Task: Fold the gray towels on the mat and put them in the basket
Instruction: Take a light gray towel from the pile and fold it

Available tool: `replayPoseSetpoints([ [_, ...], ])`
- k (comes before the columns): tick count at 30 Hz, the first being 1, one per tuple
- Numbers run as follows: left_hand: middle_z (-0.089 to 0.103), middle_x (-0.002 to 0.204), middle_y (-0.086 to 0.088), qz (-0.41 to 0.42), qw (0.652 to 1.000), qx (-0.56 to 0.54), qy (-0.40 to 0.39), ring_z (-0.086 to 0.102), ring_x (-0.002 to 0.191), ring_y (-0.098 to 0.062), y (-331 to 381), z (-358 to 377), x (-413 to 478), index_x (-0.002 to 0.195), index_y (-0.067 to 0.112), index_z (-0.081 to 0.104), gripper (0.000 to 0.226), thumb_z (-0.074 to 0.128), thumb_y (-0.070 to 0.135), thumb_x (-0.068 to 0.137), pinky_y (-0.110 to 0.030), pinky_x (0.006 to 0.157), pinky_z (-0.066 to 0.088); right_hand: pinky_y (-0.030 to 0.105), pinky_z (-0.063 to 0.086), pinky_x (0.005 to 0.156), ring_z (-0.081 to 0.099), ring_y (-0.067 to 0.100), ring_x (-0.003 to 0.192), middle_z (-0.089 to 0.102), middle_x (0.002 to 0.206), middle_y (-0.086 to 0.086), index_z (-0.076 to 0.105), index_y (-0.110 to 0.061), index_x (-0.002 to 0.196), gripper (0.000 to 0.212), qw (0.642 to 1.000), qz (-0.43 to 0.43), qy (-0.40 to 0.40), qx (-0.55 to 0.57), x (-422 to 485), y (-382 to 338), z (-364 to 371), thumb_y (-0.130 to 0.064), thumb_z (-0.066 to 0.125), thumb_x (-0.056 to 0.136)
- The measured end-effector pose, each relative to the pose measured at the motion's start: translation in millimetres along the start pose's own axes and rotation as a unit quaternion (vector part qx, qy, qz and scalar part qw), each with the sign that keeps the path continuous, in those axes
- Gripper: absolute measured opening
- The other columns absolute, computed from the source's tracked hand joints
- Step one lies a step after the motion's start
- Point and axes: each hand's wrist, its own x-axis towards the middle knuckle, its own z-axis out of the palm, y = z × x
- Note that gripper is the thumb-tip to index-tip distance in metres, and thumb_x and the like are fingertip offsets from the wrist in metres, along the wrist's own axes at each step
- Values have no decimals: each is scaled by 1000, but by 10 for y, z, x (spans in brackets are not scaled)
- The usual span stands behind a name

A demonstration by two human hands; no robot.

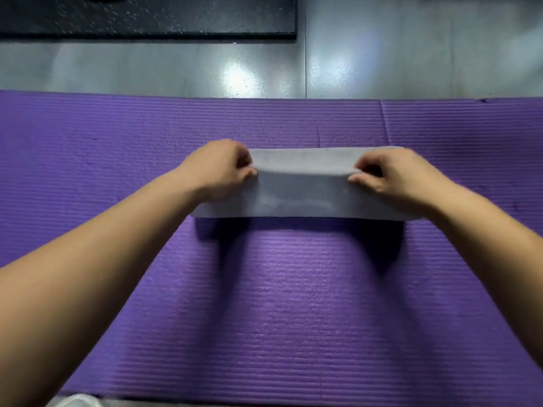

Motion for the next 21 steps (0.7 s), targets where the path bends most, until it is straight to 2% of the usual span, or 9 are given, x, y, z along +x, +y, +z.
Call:
replayPoseSetpoints([
  [2,66,96,-2,-33,999,20,17,61,99,-30,1,12,175,92,25,61,12,59,35,97,-39,82,49,31,41,75,65,26,96,73,99,2,72,-22,101,19,999,2,-4,-37,287,59,-72,-39,67,94],
  [5,68,109,-5,-76,996,46,9,59,105,-32,-36,78,371,98,25,56,20,54,45,100,-44,90,44,39,48,84,63,29,102,72,104,1,70,-27,102,19,996,28,-27,-74,602,127,-21,-43,62,96],
  [10,67,113,-13,-98,993,66,28,59,105,-36,-73,175,532,103,19,55,28,50,46,102,-41,80,37,49,48,95,61,34,108,70,109,4,65,-29,97,15,996,73,-23,-46,767,139,169,-42,58,97],
  [14,68,114,-14,-114,991,59,31,60,107,-37,-80,208,592,105,17,57,30,53,46,101,-40,78,37,49,45,99,59,33,110,69,113,4,60,-29,93,16,993,112,-14,-19,786,140,207,-44,58,98],
  [19,68,113,-13,-120,991,52,41,60,107,-37,-74,245,606,105,17,56,30,53,46,101,-40,79,34,45,36,101,55,33,117,66,117,3,66,-21,106,26,986,164,-1,0,742,63,192,-45,58,99],
  [21,68,113,-12,-119,991,46,47,59,107,-37,-73,252,590,106,16,55,30,52,45,102,-39,80,33,46,35,101,53,35,119,65,119,5,67,-21,111,29,985,160,42,-37,717,38,264,-45,57,97],
])
